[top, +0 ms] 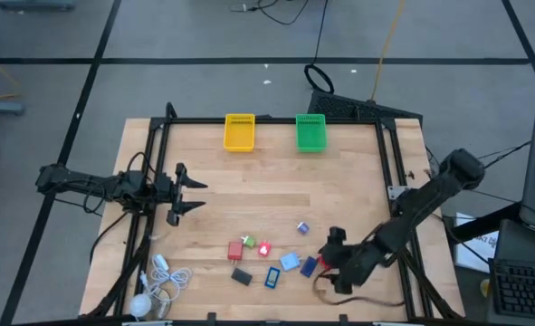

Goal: Pick & Place Office items
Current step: Put the right red charger adapter into the green bin

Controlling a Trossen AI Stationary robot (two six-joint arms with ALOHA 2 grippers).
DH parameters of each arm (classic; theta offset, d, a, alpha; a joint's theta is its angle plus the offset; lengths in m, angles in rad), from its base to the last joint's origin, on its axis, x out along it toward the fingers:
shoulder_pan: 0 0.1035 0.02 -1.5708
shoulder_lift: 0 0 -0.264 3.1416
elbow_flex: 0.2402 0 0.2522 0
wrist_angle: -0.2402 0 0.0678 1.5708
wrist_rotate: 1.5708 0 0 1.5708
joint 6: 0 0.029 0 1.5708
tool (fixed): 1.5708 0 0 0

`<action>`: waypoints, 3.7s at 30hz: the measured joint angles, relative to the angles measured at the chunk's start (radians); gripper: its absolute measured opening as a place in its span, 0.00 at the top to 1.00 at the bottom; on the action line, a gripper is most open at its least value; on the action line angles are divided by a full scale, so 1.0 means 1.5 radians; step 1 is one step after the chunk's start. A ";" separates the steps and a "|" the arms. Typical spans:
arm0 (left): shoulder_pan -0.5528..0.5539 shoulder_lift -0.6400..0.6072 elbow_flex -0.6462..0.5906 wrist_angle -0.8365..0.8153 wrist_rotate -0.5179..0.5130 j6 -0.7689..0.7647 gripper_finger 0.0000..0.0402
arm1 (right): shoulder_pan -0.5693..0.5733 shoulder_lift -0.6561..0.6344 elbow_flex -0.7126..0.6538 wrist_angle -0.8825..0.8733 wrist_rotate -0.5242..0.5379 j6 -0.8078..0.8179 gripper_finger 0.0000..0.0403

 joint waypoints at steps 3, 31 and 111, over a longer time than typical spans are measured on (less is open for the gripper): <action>0.000 0.000 0.000 0.001 0.000 0.000 0.39 | -0.001 0.062 0.034 -0.082 -0.046 0.069 0.22; 0.000 0.000 0.000 0.000 0.000 0.000 0.39 | -0.155 0.186 -0.011 -0.187 -0.144 0.169 0.22; 0.000 0.000 0.000 0.000 0.000 0.000 0.39 | -0.927 0.255 -0.128 0.837 0.002 -0.394 0.47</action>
